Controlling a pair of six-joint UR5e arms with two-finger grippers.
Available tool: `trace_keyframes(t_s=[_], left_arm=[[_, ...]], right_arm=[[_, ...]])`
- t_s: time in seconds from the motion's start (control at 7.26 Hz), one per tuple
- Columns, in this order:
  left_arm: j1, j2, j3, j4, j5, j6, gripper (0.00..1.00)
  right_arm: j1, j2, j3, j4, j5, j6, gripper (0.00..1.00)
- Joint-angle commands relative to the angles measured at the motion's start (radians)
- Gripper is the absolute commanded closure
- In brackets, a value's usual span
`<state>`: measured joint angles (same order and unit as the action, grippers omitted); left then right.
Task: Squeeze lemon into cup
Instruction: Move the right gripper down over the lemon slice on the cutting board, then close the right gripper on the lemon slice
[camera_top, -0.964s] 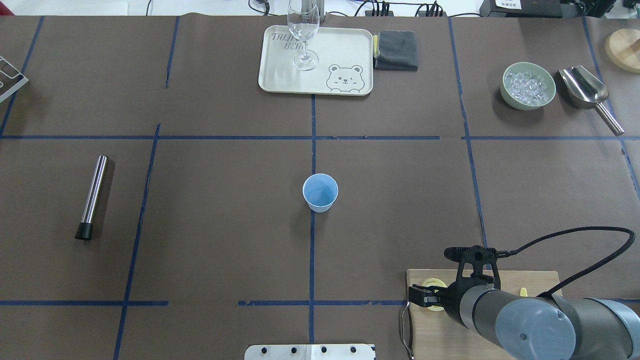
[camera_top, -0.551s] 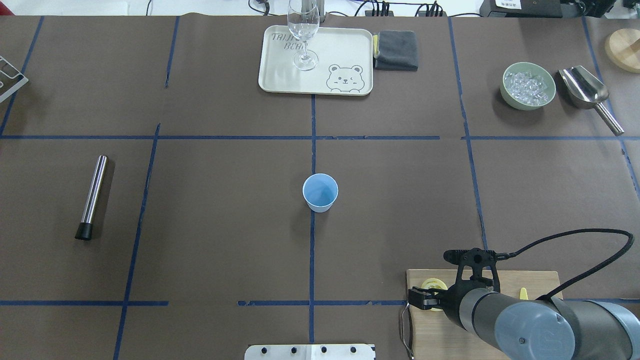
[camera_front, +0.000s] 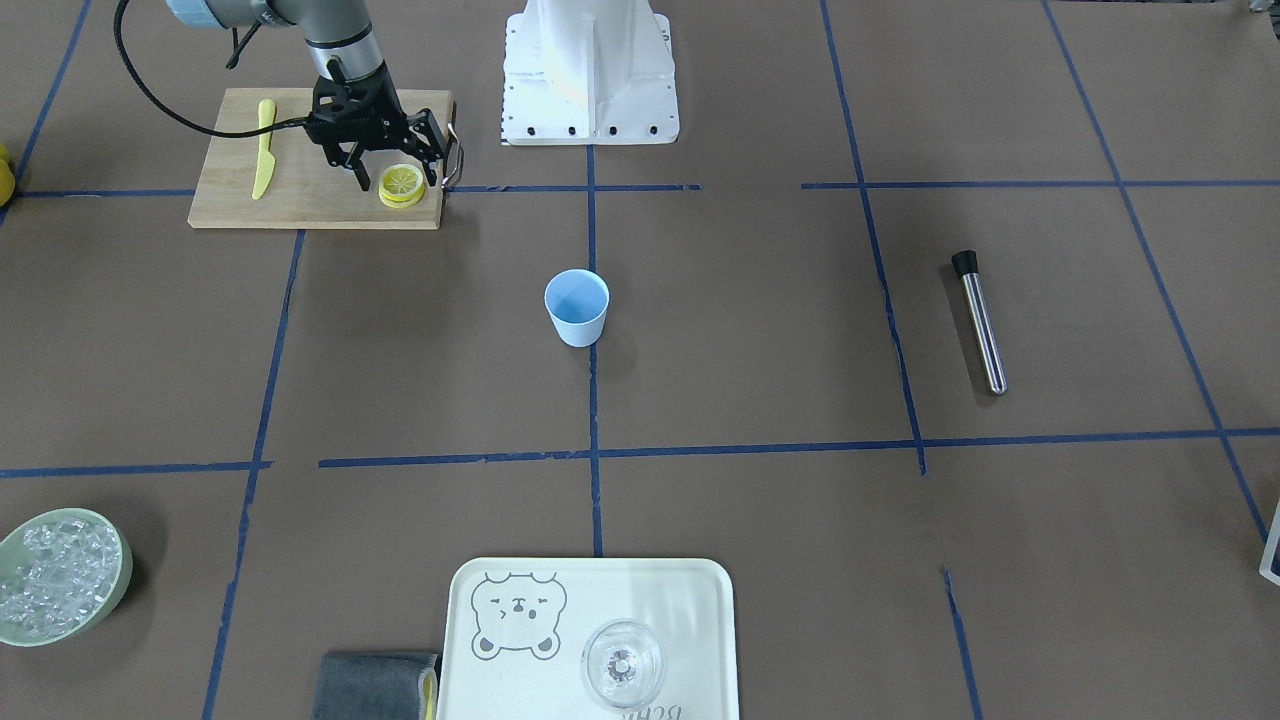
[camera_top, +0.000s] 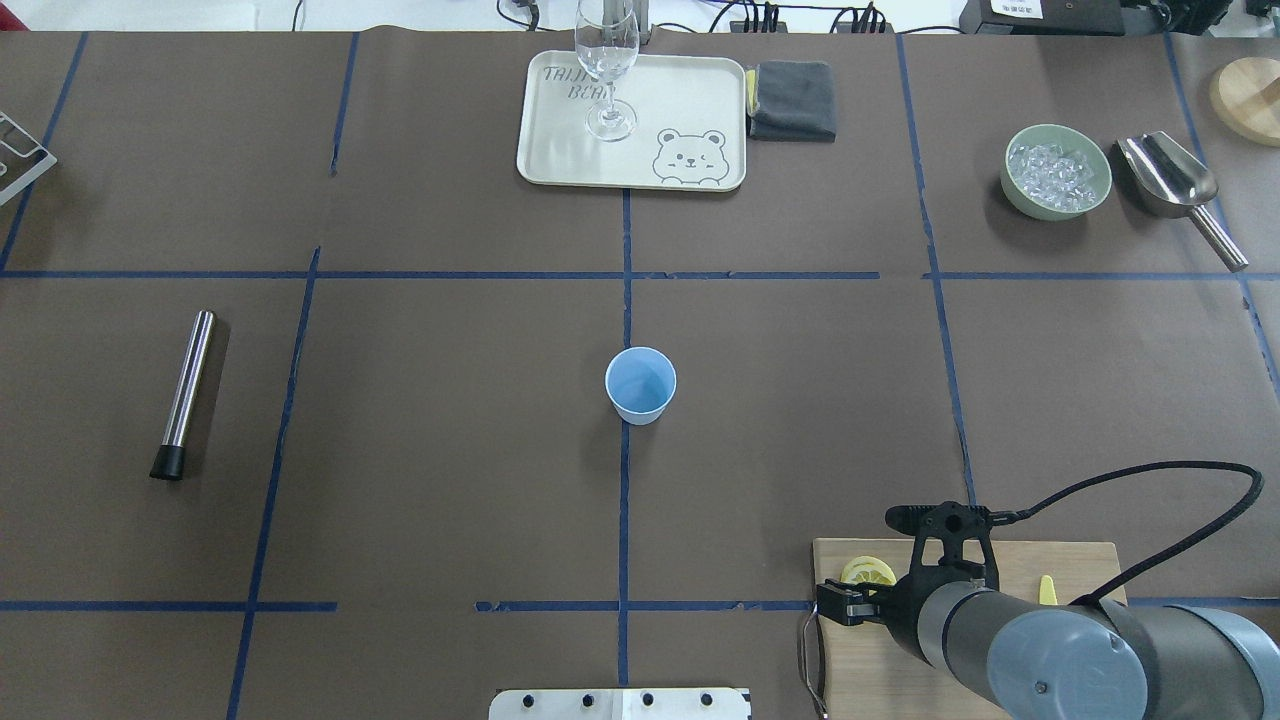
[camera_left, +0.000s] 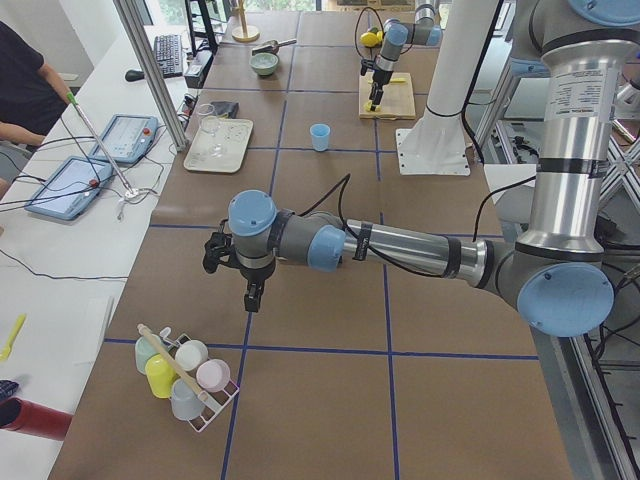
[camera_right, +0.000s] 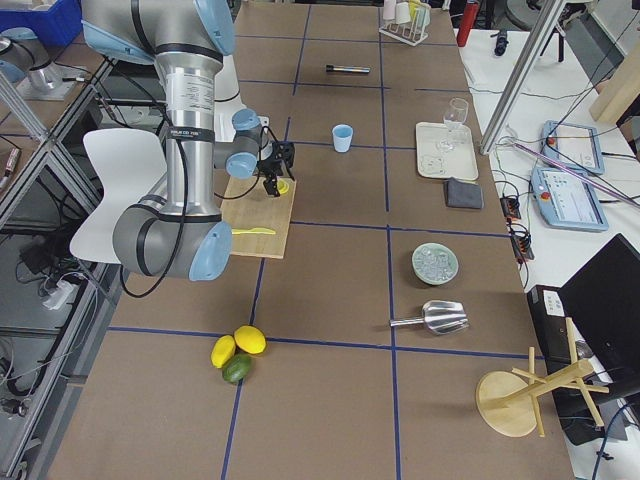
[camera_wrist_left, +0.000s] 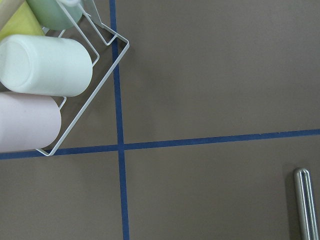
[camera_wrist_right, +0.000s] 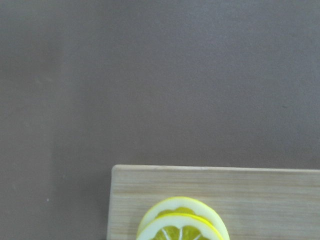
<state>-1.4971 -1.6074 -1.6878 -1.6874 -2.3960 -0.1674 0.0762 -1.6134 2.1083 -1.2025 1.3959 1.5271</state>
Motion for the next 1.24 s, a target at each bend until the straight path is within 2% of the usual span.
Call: trace_keyframes(t_s=[0.0,0.14,0.55,0.83,1.1], left_arm=[[0.0,0.0,-0.001,0.0,0.0,0.0,0.0],[0.0,0.0,-0.001,0.0,0.0,0.0,0.0],[0.0,0.0,-0.003,0.0,0.002,0.0,0.0],[0.0,0.0,-0.004,0.002,0.002,0.0,0.0],[0.0,0.0,-0.006,0.002,0.002,0.0,0.0]], right_arm=[[-0.003,-0.002,-0.001,-0.002,0.0,-0.001,0.0],[-0.003,-0.002,-0.001,-0.002,0.0,-0.002,0.0],[0.0,-0.002,0.001,-0.002,0.002,-0.002,0.23],[0.004,-0.002,0.002,-0.002,0.002,-0.004,0.27],[0.005,-0.003,0.006,-0.002,-0.001,-0.002,0.36]])
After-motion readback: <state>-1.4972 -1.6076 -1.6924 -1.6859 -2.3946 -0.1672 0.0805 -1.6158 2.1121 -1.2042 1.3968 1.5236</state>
